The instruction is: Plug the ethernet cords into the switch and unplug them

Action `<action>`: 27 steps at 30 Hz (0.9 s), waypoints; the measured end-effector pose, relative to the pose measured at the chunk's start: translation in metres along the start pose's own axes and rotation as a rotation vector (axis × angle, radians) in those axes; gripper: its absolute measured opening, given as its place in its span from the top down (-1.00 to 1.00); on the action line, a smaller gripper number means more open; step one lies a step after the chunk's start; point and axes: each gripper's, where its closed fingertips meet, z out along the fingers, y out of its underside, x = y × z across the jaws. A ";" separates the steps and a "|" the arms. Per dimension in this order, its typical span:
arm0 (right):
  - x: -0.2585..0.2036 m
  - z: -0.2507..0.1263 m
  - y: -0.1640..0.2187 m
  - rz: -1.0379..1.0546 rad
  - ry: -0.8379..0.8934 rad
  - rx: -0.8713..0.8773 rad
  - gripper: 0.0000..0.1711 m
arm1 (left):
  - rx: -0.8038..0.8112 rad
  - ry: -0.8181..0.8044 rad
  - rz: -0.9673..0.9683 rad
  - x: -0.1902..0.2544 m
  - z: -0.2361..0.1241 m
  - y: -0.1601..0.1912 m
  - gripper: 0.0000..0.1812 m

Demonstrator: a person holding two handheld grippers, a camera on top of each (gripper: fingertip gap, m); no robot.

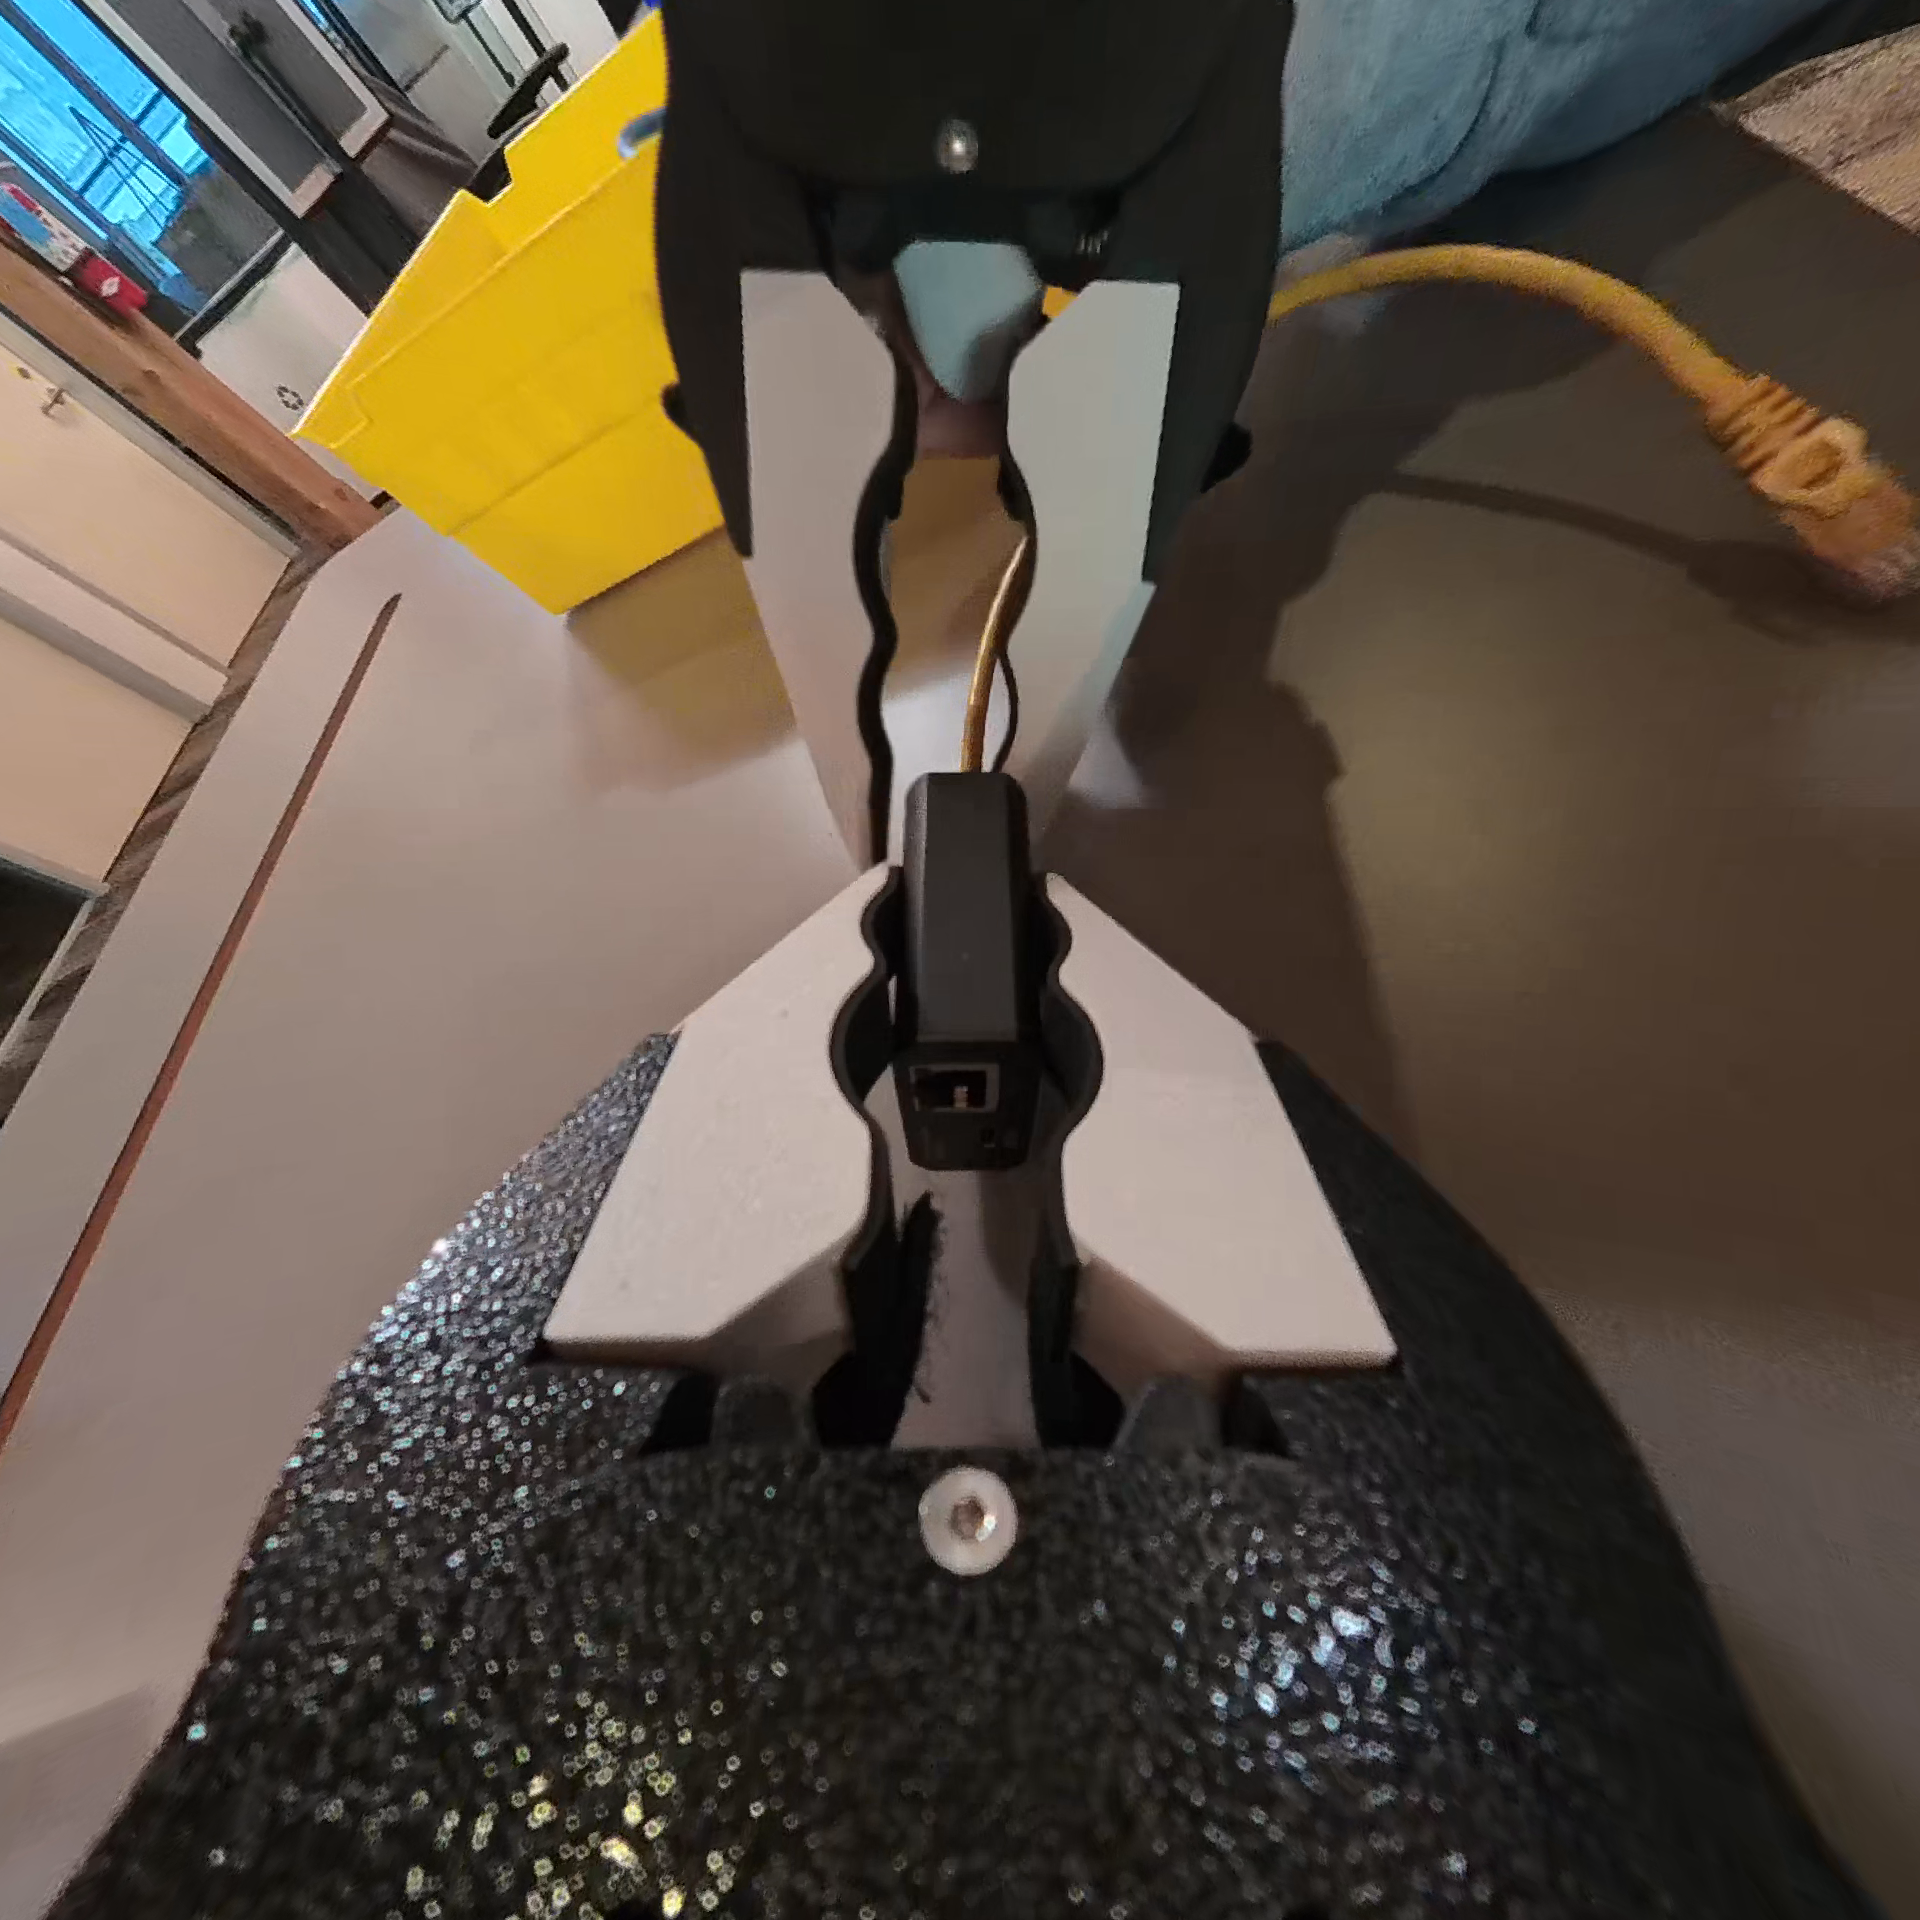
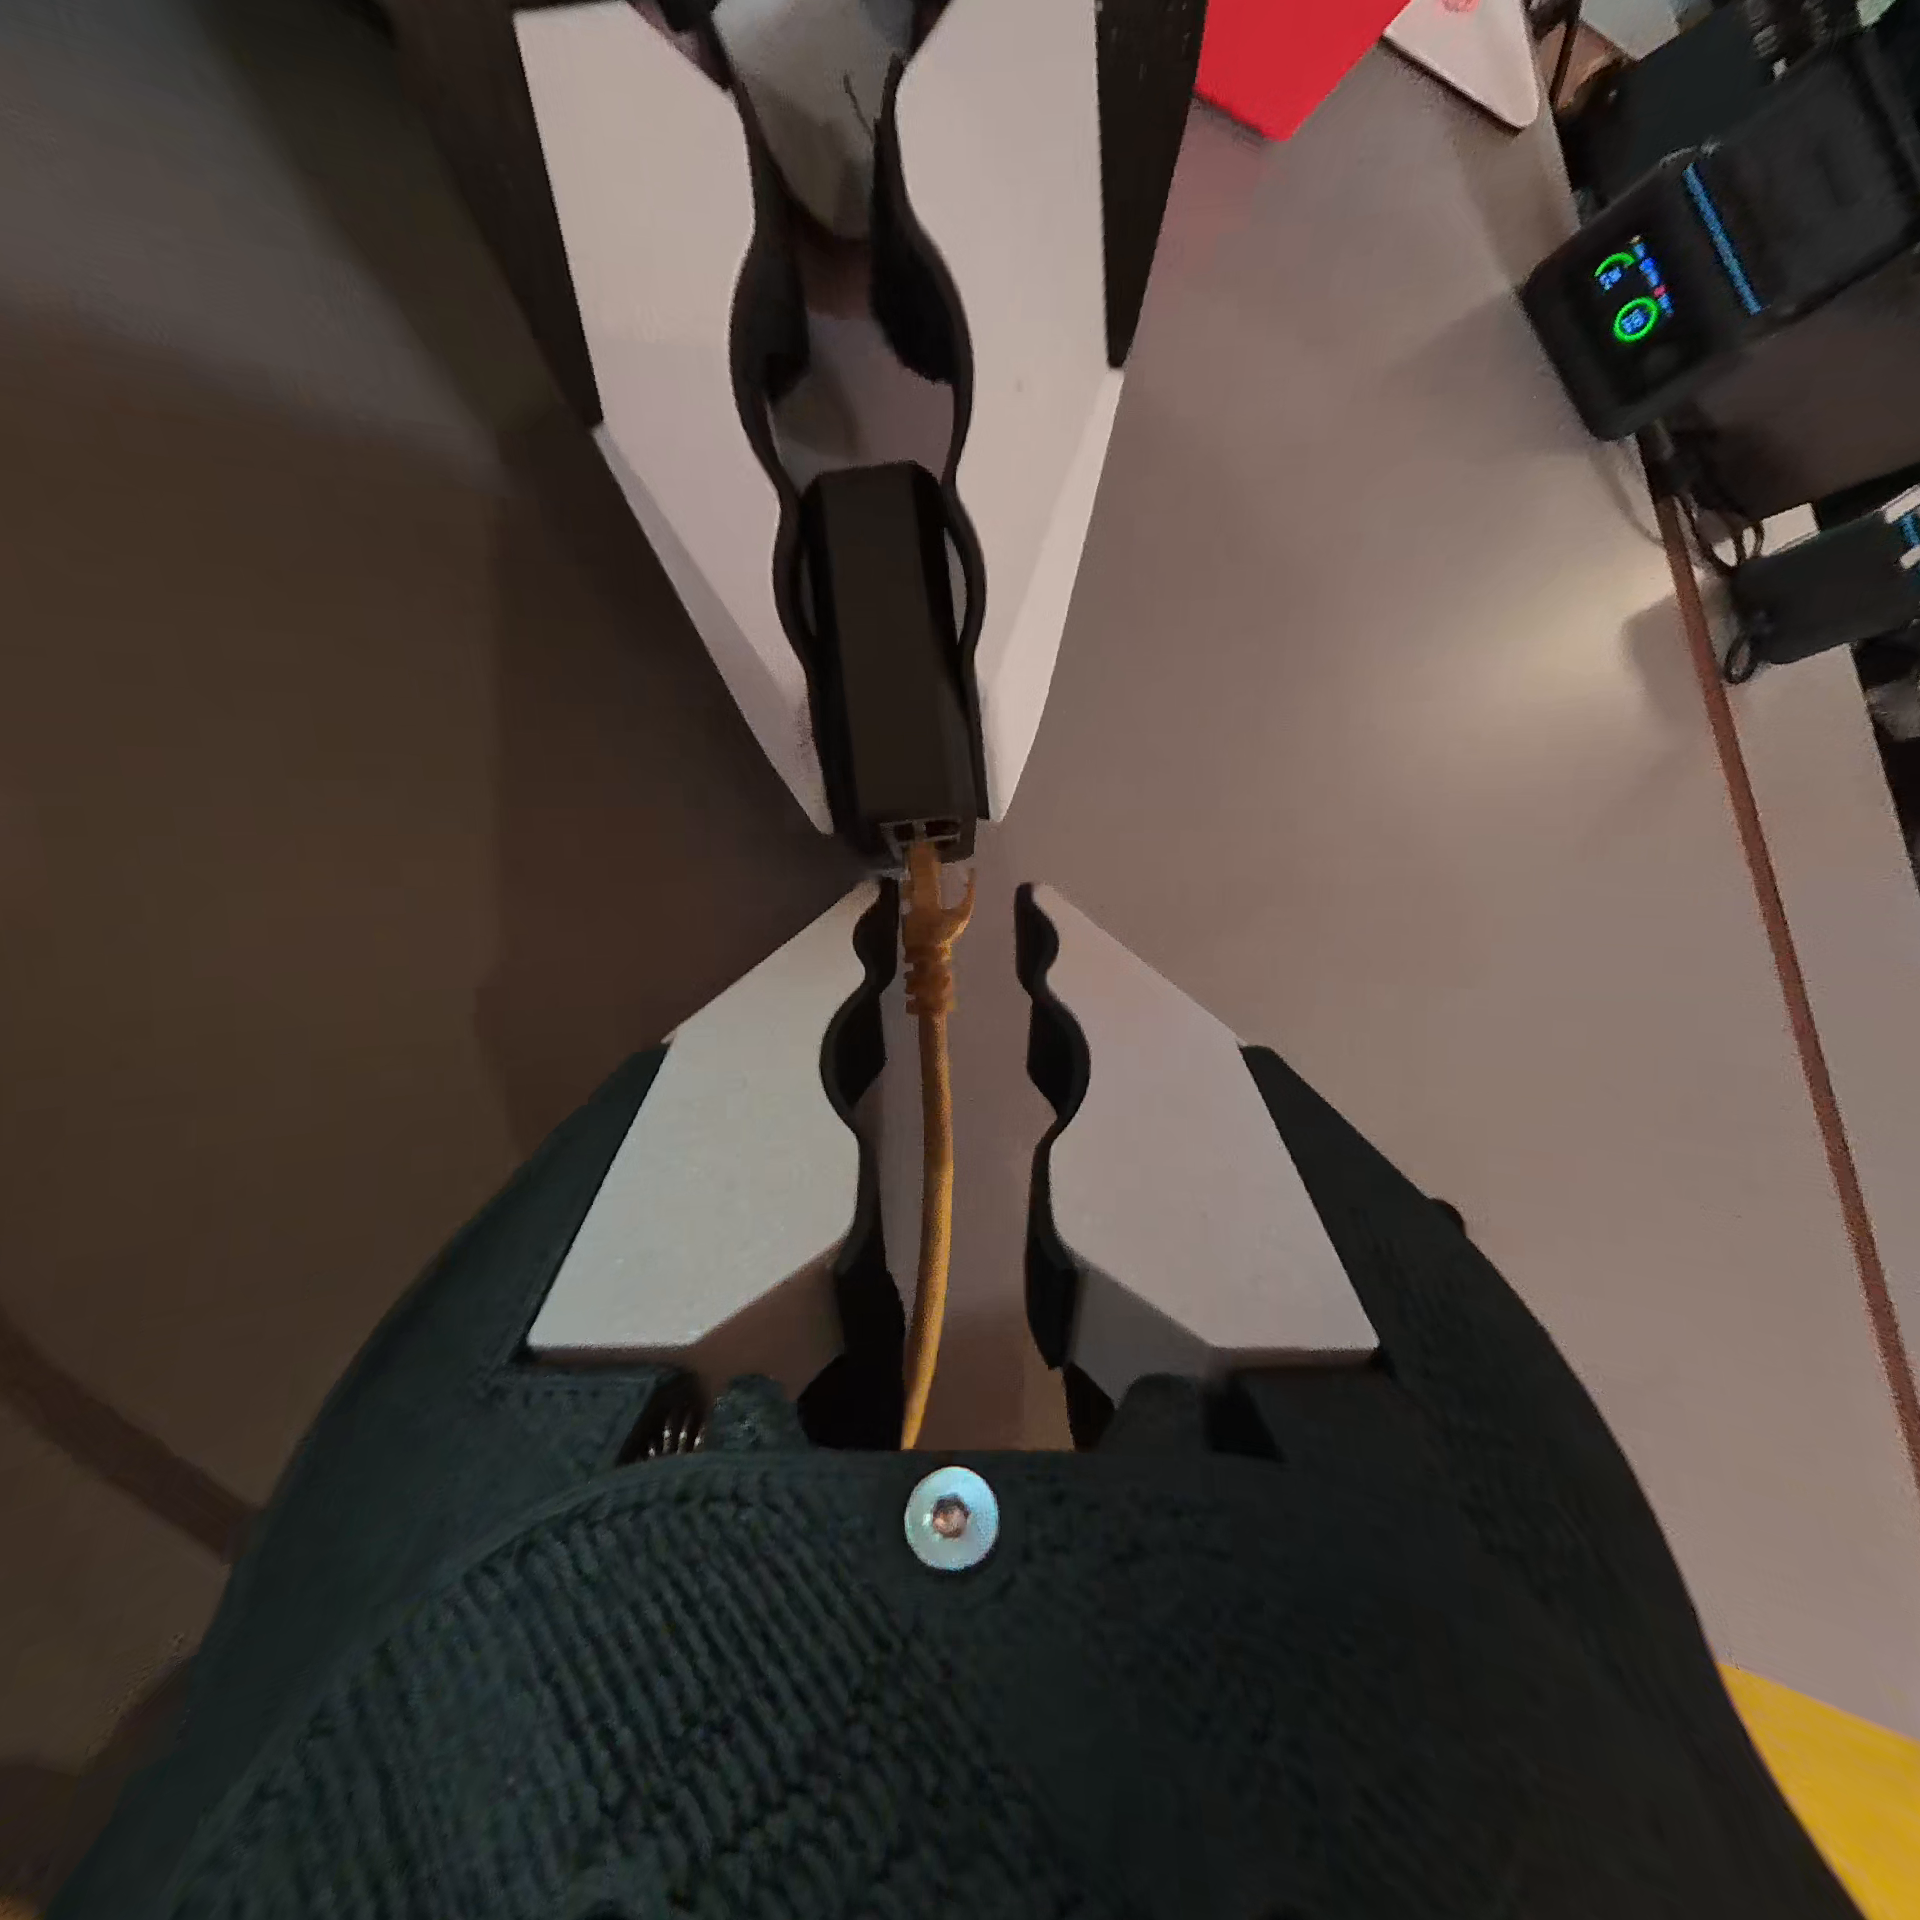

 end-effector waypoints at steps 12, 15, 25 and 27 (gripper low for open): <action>-0.009 -0.001 -0.003 -0.098 0.038 0.106 0.88 | -0.110 0.069 -0.058 0.008 -0.002 0.012 0.73; -0.031 -0.010 -0.007 -0.238 -0.044 0.061 0.89 | -0.123 0.184 -0.006 0.027 -0.007 0.003 0.76; -0.072 -0.084 -0.057 -0.322 -0.280 0.167 0.89 | 0.214 0.501 -0.178 0.064 -0.041 -0.072 0.75; -0.074 -0.091 -0.060 -0.326 -0.301 0.164 0.89 | 0.237 0.519 -0.185 0.066 -0.045 -0.077 0.75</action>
